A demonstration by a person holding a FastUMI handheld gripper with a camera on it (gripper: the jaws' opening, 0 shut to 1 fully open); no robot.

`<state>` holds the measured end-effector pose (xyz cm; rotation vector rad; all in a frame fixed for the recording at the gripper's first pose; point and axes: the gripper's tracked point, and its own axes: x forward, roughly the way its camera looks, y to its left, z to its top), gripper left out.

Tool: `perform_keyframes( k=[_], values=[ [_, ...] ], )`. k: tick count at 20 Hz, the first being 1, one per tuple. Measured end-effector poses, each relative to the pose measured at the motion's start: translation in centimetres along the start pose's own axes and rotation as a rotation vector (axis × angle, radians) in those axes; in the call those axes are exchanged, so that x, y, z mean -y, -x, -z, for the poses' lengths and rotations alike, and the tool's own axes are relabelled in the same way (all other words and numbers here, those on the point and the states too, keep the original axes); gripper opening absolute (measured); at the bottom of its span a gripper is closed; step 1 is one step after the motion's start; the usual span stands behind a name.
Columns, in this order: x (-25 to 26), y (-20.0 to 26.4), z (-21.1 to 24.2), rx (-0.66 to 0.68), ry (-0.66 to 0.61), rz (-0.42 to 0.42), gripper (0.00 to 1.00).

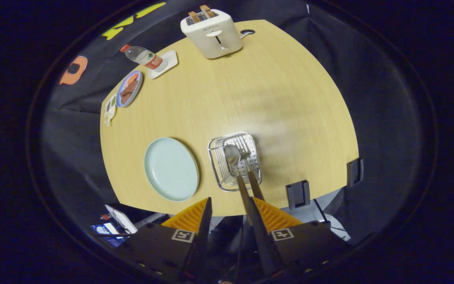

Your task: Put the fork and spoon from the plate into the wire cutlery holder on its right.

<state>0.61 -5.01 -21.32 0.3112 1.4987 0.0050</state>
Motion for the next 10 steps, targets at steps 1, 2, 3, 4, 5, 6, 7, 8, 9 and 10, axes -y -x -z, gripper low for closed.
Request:
perform_keyframes(
  k=[1, 2, 3, 4, 5, 6, 7, 8, 9, 10],
  values=[
    [-0.5, 0.3, -0.6, 0.04, 0.022, 0.0, 0.74],
    [-0.7, 0.6, -1.1, 0.082, 0.048, 0.005, 0.81],
    [-1.1, 0.9, -1.6, 0.122, 0.072, 0.01, 0.89],
    [-1.6, 1.3, -1.9, 0.161, 0.091, 0.012, 0.93],
    [-2.2, 1.4, -2.8, 0.201, 0.106, 0.012, 0.97],
    [-2.7, 2.0, -3.3, 0.243, 0.116, 0.009, 0.97],
    [-3.3, 2.6, -3.8, 0.288, 0.125, 0.006, 0.97],
    [-3.8, 3.3, -4.2, 0.334, 0.136, 0.004, 0.97],
    [-4.4, 4.2, -4.7, 0.38, 0.149, 0.001, 0.97],
    [-5.0, 5.0, -5.1, 0.429, 0.162, -0.002, 0.97]
  ],
)
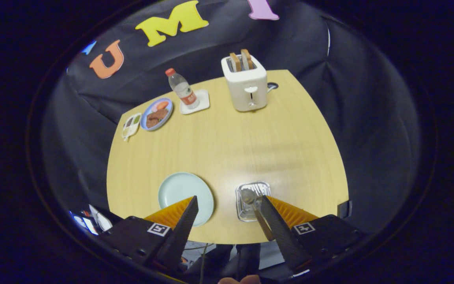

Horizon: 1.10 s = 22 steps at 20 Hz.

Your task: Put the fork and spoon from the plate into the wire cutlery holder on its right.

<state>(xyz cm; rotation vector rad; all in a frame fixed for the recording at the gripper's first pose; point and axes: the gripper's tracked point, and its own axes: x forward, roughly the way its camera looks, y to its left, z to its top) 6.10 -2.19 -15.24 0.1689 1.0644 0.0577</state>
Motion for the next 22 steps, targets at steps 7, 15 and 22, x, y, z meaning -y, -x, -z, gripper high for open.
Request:
perform_keyframes(
  k=[7, 15, 22],
  values=[
    [-2.0, 4.3, -3.6, 0.305, 0.084, 0.0, 0.97],
    [-0.8, 12.1, -7.5, 0.669, 0.031, 0.0, 0.97],
    [-0.4, 18.2, -8.7, 0.886, 0.059, 0.025, 0.97]
  ],
)
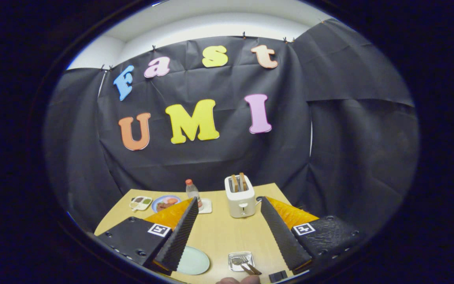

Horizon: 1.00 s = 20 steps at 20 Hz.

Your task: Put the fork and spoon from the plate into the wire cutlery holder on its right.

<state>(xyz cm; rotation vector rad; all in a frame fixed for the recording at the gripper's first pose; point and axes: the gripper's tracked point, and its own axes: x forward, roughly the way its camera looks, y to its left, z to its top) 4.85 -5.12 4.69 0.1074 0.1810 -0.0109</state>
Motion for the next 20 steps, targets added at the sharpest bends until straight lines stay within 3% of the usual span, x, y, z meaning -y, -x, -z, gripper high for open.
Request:
perform_keyframes(
  k=[12, 20],
  values=[
    [-2.3, 6.0, -1.7, 0.117, -0.012, 0.082, 0.96],
    [-3.5, 7.9, -2.9, 0.166, -0.017, 0.077, 0.96]
  ],
)
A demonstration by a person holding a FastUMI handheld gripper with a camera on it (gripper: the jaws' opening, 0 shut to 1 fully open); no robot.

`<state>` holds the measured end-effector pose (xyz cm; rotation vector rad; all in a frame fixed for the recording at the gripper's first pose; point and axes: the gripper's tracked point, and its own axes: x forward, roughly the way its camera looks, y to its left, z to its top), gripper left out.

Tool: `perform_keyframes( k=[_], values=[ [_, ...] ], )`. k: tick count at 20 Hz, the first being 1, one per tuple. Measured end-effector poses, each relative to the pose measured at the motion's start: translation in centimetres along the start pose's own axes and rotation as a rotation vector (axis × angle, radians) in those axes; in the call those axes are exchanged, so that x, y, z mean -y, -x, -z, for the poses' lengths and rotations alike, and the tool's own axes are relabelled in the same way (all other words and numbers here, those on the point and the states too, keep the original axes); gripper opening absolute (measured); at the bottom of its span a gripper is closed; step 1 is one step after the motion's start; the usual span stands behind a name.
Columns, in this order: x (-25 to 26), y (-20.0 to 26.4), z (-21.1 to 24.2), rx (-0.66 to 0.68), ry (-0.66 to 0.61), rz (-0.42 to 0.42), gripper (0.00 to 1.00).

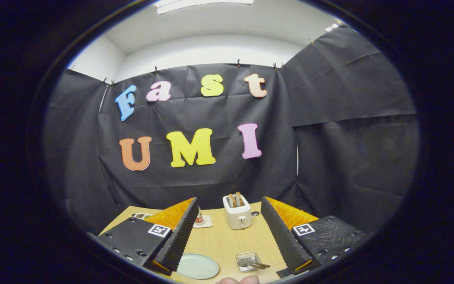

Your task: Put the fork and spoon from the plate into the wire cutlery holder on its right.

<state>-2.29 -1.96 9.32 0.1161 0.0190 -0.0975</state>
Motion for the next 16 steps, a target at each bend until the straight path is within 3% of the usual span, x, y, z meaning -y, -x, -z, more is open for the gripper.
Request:
perform_keyframes(
  k=[16],
  values=[
    [0.2, 1.1, -2.3, 0.071, 0.044, -0.046, 0.96]
  ],
)
